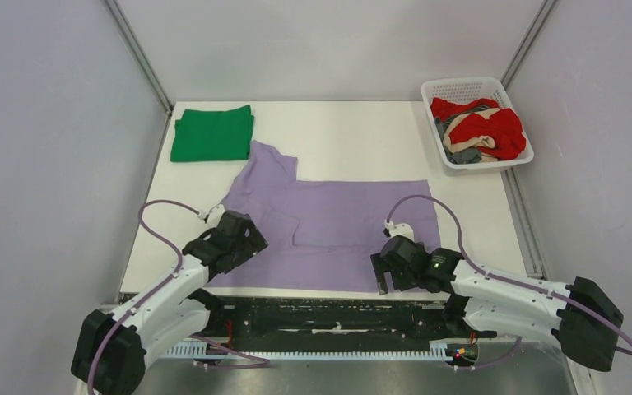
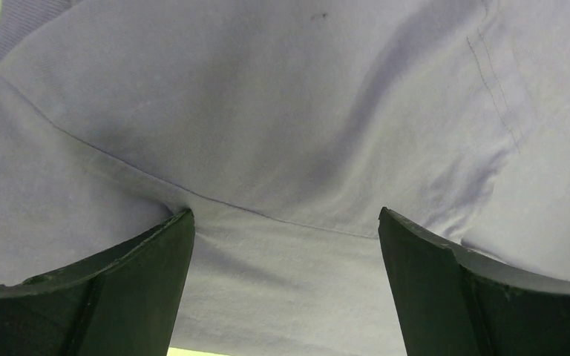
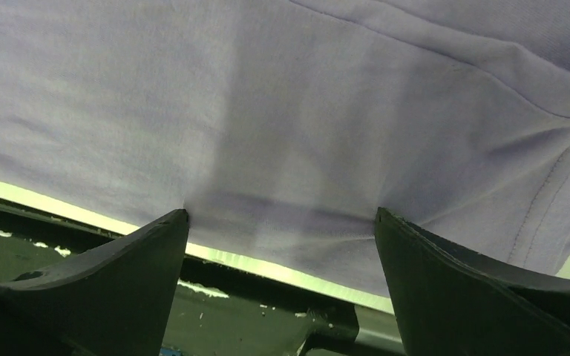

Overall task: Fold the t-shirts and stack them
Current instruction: Fold the flattened tshirt in 1/3 of the way, then grab the side of the flattened tshirt furthest away from the robot with both arms

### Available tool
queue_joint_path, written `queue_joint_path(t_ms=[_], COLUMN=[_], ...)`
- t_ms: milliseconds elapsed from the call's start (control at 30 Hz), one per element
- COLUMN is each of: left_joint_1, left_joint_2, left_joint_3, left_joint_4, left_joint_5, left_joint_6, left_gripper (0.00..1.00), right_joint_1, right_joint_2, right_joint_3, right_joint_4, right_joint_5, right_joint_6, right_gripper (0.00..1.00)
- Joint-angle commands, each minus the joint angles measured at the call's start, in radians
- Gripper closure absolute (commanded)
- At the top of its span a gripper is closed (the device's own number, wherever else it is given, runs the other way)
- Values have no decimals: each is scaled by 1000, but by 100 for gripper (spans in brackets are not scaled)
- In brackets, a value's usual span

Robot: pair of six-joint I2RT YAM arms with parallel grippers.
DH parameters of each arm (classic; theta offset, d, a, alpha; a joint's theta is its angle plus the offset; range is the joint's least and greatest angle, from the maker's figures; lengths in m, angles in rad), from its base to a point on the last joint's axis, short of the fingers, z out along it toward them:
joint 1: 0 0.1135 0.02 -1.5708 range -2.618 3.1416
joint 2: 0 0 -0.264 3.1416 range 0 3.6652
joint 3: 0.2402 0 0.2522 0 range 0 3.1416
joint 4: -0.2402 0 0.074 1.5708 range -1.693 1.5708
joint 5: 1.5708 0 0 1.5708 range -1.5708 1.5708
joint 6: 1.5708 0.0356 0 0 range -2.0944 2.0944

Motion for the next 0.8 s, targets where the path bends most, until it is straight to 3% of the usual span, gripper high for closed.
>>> queue_joint_path(t_ms=[0,333,433,600,767], left_joint_1=[-1,-1,-1,3,78], left_joint_2=[-32,-140,-134,74,430], left_joint_3=[-7,103,183,369,698], left_joint_4=[-137,-175,-97,59,13], left_joint_5=[-106,-82,-103,-176,-187], left_joint_6=[-59,-21,22,130,241], left_gripper=[0,0,0,0,0], right_joint_1=[28,23,-15,-194,-381], right_joint_2=[24,-17,-40,-23,82], right_joint_3=[15,251,275,265,270], right_joint_4=[-203,-37,41,215,359], right_joint_5=[-51,251,295,223,100], right_joint_6=[121,-43,-110,-224,-296], right_gripper=[2,2,2,2,2])
